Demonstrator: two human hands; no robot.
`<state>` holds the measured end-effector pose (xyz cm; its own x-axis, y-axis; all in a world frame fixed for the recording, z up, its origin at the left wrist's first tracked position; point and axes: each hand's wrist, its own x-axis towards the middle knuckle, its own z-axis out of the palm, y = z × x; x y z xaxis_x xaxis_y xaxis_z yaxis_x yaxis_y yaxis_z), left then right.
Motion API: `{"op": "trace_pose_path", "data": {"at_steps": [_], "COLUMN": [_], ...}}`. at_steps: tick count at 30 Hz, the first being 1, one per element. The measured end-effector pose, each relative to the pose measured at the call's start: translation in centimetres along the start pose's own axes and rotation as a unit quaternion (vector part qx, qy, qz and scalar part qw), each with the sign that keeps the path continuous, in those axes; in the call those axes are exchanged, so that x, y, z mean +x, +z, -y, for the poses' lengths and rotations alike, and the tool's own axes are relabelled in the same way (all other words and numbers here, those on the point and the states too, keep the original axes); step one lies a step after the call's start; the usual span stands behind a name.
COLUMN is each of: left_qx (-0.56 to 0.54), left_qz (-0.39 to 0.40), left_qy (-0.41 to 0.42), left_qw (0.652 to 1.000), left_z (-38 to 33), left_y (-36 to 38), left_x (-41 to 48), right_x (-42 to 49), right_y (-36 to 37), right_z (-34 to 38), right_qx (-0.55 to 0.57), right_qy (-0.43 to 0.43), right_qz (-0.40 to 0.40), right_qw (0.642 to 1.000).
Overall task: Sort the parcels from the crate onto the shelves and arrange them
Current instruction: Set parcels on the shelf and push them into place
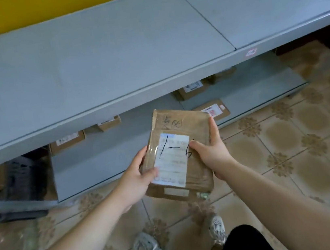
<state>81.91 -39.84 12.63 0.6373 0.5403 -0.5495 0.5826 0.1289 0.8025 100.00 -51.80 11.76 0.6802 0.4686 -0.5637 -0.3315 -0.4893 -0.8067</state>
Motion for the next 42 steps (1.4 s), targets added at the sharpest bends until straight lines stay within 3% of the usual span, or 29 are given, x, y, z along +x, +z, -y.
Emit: {"op": "trace_pose_path", "data": {"at_steps": [7,15,24,28,29,30,32,34,37,39,42], "left_qx": [0.003,-0.035,-0.035,-0.074,-0.091,-0.106,-0.078,0.021,0.264,0.403,0.466], "left_qz": [-0.044,-0.080,-0.100,-0.189,-0.207,-0.217,-0.235,-0.260,-0.255,-0.240,-0.246], "left_qy": [-0.010,0.028,0.091,0.115,0.113,0.110,0.096,0.077,0.019,-0.030,-0.045], "left_qw": [0.999,0.996,0.990,0.972,0.967,0.964,0.964,0.962,0.930,0.883,0.849], "left_z": [9.6,20.6,23.4,23.3,23.5,23.6,25.0,27.3,31.4,33.7,34.9], "left_y": [0.8,0.3,-0.9,-0.8,-0.9,-0.8,-1.3,-2.5,-5.1,-5.9,-5.6], "left_x": [15.7,32.3,42.6,45.0,45.3,45.5,45.9,46.1,46.7,47.5,48.1], "right_x": [17.5,34.3,43.1,43.5,43.3,43.2,43.2,43.9,45.6,45.8,46.2], "right_y": [5.7,11.3,13.7,13.3,12.9,12.3,11.4,11.0,11.6,12.9,15.2], "right_z": [-8.3,-16.7,-20.0,-19.8,-19.6,-19.5,-19.3,-19.2,-19.6,-19.2,-18.0], "right_qx": [0.005,0.016,0.018,-0.101,-0.182,-0.285,-0.468,-0.541,-0.546,-0.557,-0.575], "right_qy": [-0.025,-0.090,-0.161,-0.192,-0.230,-0.289,-0.417,-0.490,-0.535,-0.516,-0.459], "right_qz": [0.070,0.090,0.096,0.068,0.036,0.003,0.015,0.069,0.039,0.006,-0.033], "right_qw": [0.997,0.992,0.982,0.974,0.955,0.914,0.779,0.680,0.644,0.651,0.677]}}
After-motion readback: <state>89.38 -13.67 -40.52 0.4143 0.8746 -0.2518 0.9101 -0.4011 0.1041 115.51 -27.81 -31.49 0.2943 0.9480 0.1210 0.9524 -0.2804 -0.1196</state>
